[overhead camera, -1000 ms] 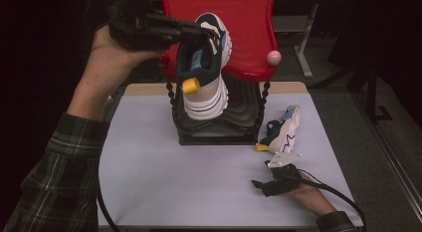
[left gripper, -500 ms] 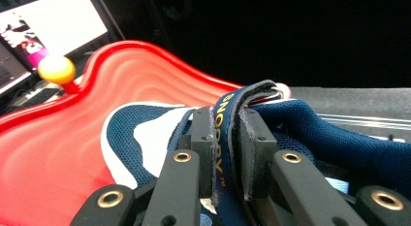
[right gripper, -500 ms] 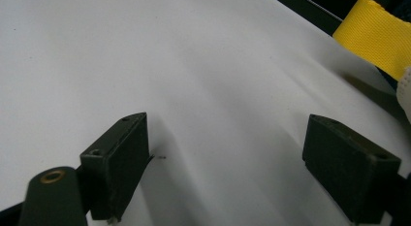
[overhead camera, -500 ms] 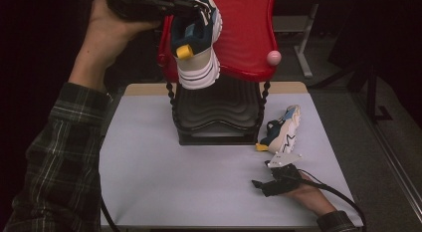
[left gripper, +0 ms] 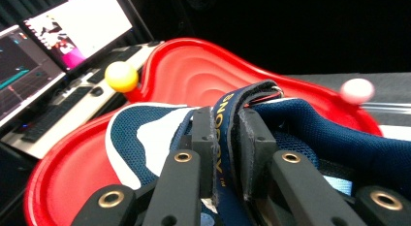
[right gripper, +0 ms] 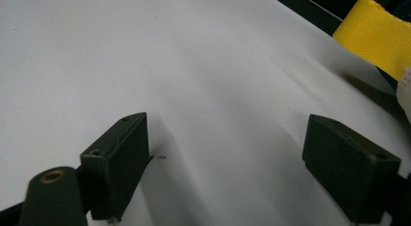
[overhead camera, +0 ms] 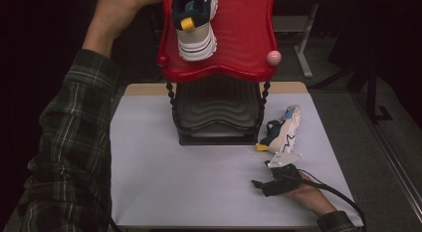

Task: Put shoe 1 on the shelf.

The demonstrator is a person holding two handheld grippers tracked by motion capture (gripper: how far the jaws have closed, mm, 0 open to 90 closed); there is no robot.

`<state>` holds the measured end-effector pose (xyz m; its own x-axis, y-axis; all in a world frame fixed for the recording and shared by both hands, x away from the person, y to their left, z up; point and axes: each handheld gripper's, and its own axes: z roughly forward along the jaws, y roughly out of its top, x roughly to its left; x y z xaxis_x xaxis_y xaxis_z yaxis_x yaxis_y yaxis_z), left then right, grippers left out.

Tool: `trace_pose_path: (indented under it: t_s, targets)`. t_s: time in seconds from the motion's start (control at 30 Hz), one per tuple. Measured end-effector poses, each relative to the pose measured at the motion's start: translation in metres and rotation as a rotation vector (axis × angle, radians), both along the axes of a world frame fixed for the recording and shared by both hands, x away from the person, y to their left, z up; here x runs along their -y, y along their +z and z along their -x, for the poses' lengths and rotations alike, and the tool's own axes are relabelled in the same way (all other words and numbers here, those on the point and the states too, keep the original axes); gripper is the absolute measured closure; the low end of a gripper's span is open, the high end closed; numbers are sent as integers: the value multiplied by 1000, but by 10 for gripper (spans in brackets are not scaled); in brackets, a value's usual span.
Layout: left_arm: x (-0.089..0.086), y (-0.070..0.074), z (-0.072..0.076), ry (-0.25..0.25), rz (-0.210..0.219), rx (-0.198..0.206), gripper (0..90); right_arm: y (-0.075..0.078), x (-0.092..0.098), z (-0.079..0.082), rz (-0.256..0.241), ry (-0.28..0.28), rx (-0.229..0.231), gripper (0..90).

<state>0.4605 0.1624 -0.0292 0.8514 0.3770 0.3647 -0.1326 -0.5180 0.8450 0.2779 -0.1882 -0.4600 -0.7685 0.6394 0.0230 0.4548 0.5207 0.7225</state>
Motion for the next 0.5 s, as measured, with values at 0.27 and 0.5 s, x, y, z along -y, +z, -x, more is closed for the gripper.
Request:
trace_pose_path:
  t_s: [0.27,0.5]
  targets:
    - [10,-8,-11,1,-13,25,787,0,0,0,0,-2,1,161]
    - [18,-15,-8,-11,-54,23,782,0,0,0,1,-2,2,162]
